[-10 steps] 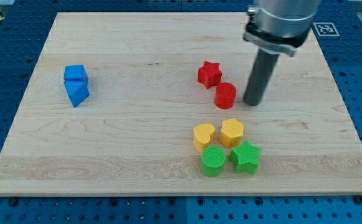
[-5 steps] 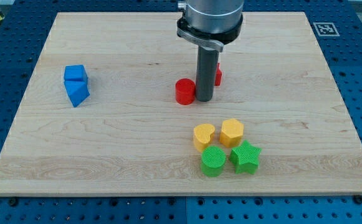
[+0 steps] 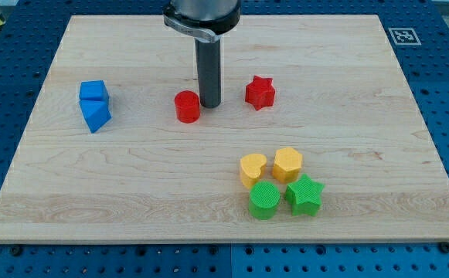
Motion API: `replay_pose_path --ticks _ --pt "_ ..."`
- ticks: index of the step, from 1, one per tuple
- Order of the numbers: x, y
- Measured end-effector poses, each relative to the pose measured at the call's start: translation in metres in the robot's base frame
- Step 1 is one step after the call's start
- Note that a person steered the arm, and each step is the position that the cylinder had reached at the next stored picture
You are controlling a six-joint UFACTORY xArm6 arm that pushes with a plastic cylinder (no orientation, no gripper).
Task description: Move red circle away from the red star
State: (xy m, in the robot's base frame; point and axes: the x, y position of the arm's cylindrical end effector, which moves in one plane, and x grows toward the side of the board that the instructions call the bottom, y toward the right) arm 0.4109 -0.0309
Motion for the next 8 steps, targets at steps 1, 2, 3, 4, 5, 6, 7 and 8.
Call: replay_pose_path --ticks 1,2,3,4,5,6,7,8 --pt "0.000 -0.027" --pt "0.001 -0.028" --pt "0.001 -0.029" --pt "0.004 -0.042" --pt "0.005 -0.045" --pt "0.011 -0.045" --pt "0.011 -0.041" --pt "0.011 -0.037"
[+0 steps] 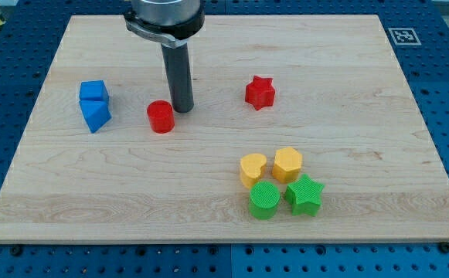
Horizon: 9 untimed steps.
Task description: Move red circle away from the red star
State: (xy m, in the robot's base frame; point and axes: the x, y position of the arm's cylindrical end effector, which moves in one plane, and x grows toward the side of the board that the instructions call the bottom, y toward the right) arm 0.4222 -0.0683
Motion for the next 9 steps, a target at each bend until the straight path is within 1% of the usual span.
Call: replay_pose_path --ticks 1,3,5,6,7,9 --pt "0.007 -0.007" --pt "0.008 -0.019" --pt "0.009 -0.007" --pt "0.027 -0.023" --pt "0.030 -0.044" --pt "0.029 -0.042"
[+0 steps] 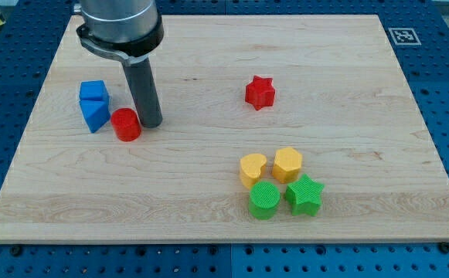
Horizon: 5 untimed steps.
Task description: Move red circle away from the red star
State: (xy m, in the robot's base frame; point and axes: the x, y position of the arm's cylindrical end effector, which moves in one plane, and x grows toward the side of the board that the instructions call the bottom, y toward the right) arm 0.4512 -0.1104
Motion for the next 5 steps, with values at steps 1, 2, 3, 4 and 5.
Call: replay_pose_path --ticks 1,2,3,4,5 --pt "0.000 0.019" --pt "-0.004 0.035" --pt "-0.012 0.050" --pt "-0.014 0.052" --pt "-0.014 0.052"
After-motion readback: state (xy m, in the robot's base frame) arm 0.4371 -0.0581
